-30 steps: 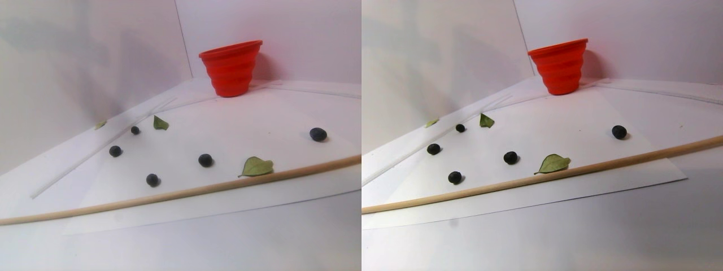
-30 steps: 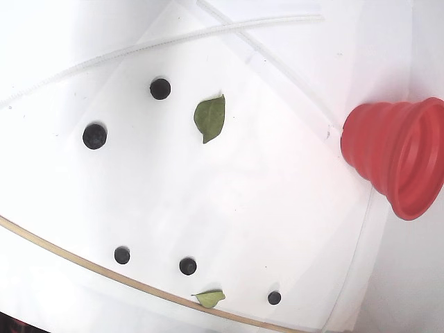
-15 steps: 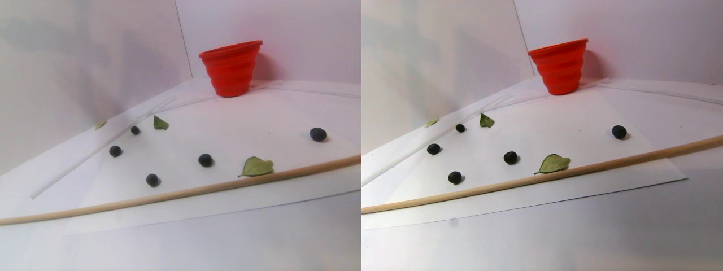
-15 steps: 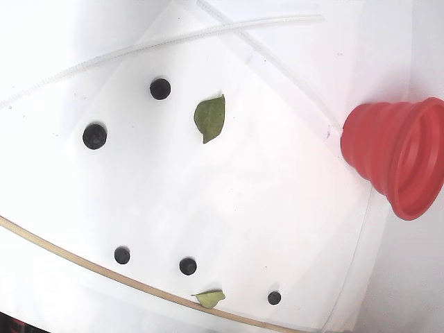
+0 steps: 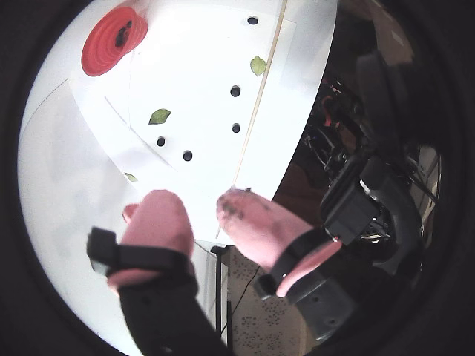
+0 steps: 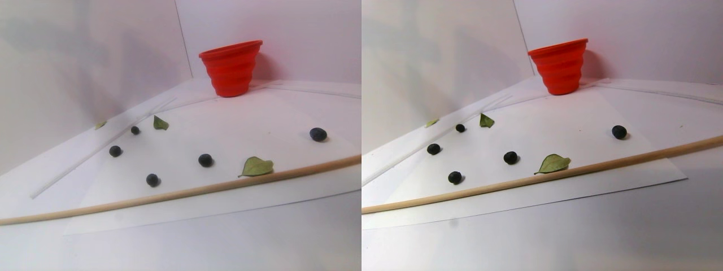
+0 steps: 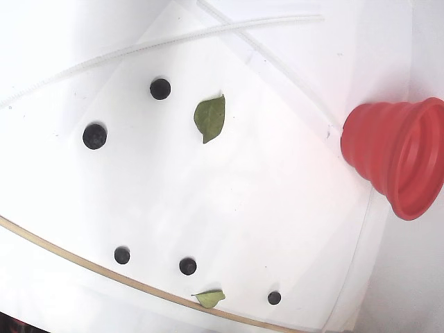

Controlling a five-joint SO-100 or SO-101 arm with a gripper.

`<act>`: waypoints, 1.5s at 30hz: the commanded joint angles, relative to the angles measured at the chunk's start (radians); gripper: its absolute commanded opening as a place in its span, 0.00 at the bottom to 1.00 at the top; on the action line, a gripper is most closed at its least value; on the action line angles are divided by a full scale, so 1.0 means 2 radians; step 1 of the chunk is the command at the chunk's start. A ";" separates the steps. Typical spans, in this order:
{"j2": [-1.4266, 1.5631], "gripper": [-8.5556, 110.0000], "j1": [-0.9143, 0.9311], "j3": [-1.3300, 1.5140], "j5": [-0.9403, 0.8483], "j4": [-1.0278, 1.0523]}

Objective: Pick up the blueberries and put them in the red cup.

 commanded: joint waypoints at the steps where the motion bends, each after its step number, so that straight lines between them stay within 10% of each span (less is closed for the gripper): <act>1: -0.005 0.16 -0.005 -0.044 -0.012 0.000; 45: -0.132 0.18 -0.072 0.118 -0.499 -0.037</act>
